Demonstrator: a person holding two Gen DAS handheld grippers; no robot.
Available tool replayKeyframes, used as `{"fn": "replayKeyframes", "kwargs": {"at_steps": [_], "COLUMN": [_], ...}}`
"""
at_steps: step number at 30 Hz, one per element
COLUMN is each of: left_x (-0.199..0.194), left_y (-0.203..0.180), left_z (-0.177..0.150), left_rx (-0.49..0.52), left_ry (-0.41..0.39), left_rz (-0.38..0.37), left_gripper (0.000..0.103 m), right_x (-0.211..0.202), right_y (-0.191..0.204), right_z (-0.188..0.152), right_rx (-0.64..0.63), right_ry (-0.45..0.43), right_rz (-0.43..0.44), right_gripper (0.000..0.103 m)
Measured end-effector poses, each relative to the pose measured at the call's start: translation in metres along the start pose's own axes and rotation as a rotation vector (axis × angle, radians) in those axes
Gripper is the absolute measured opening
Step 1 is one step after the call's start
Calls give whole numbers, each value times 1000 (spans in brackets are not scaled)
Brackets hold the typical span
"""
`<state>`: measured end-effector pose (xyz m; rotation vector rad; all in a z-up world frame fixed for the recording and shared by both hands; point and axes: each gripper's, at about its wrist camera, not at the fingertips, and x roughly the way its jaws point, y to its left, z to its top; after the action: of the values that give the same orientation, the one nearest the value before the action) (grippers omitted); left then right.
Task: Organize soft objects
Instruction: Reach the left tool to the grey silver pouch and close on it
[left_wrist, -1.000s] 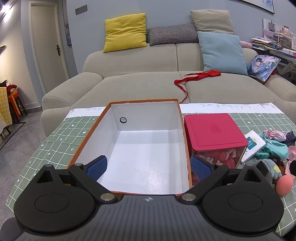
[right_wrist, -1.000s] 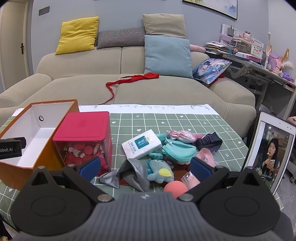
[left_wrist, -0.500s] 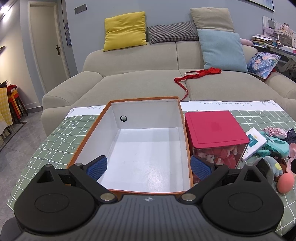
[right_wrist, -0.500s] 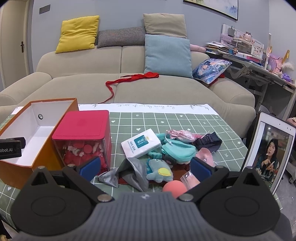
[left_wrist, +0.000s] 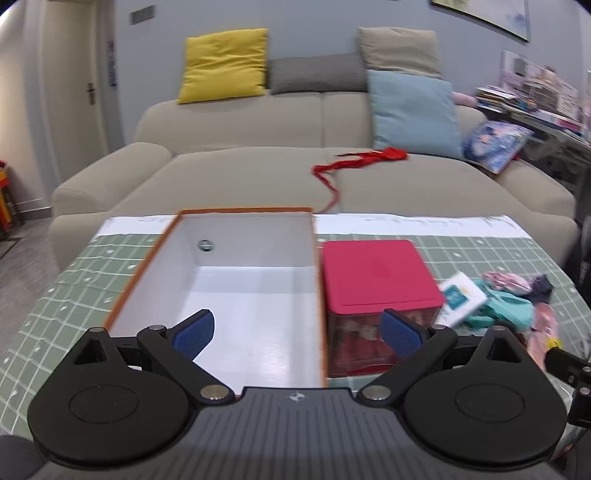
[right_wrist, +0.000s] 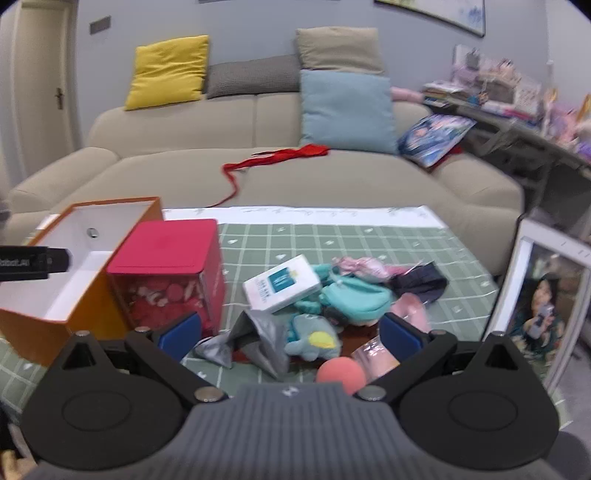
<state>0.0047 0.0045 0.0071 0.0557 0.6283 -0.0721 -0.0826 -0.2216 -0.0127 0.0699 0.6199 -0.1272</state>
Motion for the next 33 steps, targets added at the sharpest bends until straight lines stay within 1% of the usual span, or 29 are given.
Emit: {"fn": "replayKeyframes", "kwargs": {"at_steps": [1, 3, 4, 5, 6, 7, 8, 9, 11, 12, 13, 15, 17, 19, 21, 23, 25, 26, 28, 30, 33], "left_x": [0, 3, 3, 4, 5, 6, 6, 6, 7, 9, 10, 14, 18, 22, 28, 34, 40, 43, 51, 59, 69], "left_y": [-3, -8, -11, -16, -22, -29, -36, -43, -56, -61, -66, -76, -89, -102, -113, -120, -127, -130, -139, -149, -161], "left_z": [1, 1, 0, -1, -3, -4, -6, -8, -12, -14, -14, -15, -17, -19, -21, -22, -22, -22, -23, -24, -24], "left_rx": [10, 16, 20, 52, 100, 153, 203, 243, 283, 287, 286, 296, 324, 360, 386, 392, 393, 392, 391, 395, 400], "left_ry": [0, 7, -1, -10, -13, -13, -14, -20, -17, -8, 2, 18, 28, 37, 59, 97, 145, 164, 187, 199, 210], "left_rz": [-21, -30, -29, -37, -45, -56, -78, -109, -172, -204, -239, -310, -363, -393, -419, -454, -498, -514, -508, -479, -472], "left_gripper": [103, 103, 103, 103, 103, 103, 103, 103, 103, 103, 103, 103, 103, 103, 103, 103, 103, 103, 103, 103, 103], "right_x": [1, 5, 10, 17, 24, 32, 40, 46, 54, 59, 62, 73, 82, 90, 95, 100, 104, 106, 110, 111, 116], "right_y": [-7, -24, -34, -46, -56, -64, -68, -68, -64, -63, -65, -76, -90, -99, -107, -116, -119, -116, -110, -106, -104], "right_z": [-2, -7, -10, -14, -16, -18, -19, -19, -17, -16, -17, -22, -25, -28, -32, -36, -40, -43, -46, -47, -45], "right_rx": [13, 69, 136, 223, 282, 322, 332, 303, 201, 166, 151, 174, 191, 123, 45, 40, 29, -10, -73, -79, -88], "right_ry": [-3, -4, 5, 20, 45, 83, 117, 133, 135, 143, 150, 187, 237, 272, 293, 318, 336, 340, 340, 319, 322], "right_rz": [18, 29, 31, 38, 51, 54, 32, -14, -111, -137, -140, -102, -68, -71, -48, -8, -4, -5, 18, 48, 68], "right_gripper": [101, 101, 101, 101, 101, 101, 100, 100, 100, 100, 100, 98, 90, 90, 90, 90, 90, 90, 90, 90, 90]}}
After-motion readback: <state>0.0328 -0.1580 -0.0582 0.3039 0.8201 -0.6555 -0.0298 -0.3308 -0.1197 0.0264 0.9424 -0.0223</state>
